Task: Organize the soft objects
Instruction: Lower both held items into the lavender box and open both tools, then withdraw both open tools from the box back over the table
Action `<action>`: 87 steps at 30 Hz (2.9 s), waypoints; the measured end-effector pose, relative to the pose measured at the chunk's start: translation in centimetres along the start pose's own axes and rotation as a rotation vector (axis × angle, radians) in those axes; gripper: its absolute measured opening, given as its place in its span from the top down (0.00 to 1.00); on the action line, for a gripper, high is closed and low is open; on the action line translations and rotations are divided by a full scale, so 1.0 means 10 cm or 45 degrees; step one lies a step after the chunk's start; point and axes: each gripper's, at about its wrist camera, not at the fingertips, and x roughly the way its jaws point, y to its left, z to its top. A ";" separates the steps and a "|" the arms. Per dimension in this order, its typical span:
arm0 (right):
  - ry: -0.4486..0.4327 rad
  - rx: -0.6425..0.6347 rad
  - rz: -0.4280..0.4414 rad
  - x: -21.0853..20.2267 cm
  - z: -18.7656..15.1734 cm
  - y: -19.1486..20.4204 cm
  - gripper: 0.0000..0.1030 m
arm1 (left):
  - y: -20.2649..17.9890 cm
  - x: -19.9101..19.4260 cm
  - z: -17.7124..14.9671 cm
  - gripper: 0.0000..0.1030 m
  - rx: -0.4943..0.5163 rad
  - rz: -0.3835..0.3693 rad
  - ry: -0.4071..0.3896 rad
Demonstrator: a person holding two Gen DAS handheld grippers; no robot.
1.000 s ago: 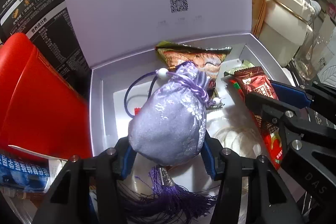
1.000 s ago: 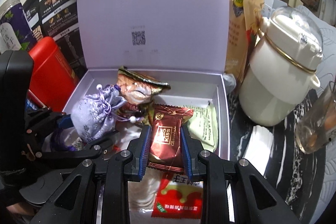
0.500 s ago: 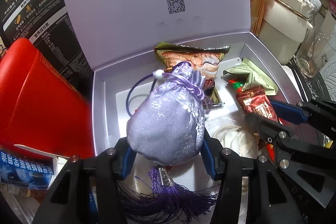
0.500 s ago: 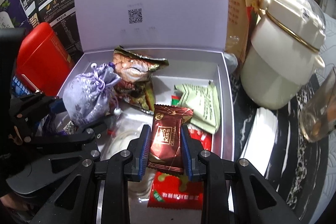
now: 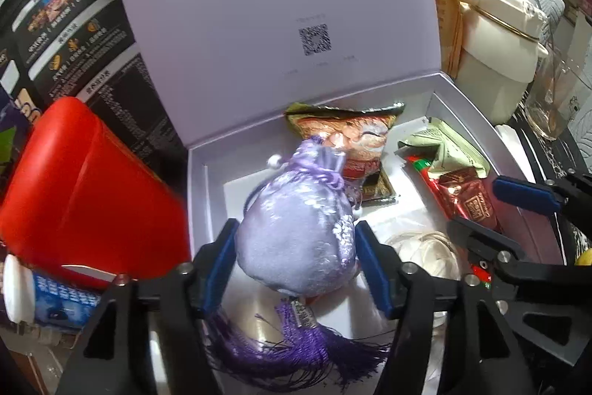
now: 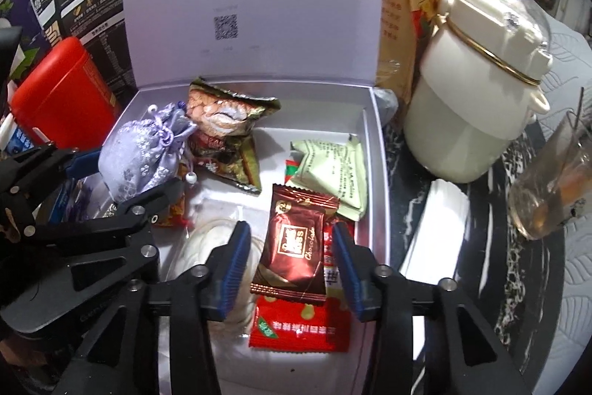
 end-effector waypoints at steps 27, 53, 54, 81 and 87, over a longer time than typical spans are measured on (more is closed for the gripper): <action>-0.162 0.010 -0.021 -0.98 0.05 0.01 0.47 | 0.15 -1.17 0.04 0.26 -0.036 0.032 -0.198; -0.599 -0.051 -0.121 -2.84 -0.62 0.62 0.36 | 0.40 -2.96 -0.71 0.19 -0.065 -0.075 -0.574; -0.608 -0.054 -0.122 -2.88 -0.67 0.64 0.35 | 0.42 -3.01 -0.76 0.18 -0.067 -0.079 -0.582; -0.629 0.020 -0.187 -3.03 -1.96 1.11 0.19 | 0.62 -3.08 -2.05 0.02 -0.132 -0.101 -0.552; -0.589 0.013 -0.221 -2.88 -2.12 1.15 0.19 | 0.62 -2.94 -2.18 0.02 -0.130 -0.111 -0.505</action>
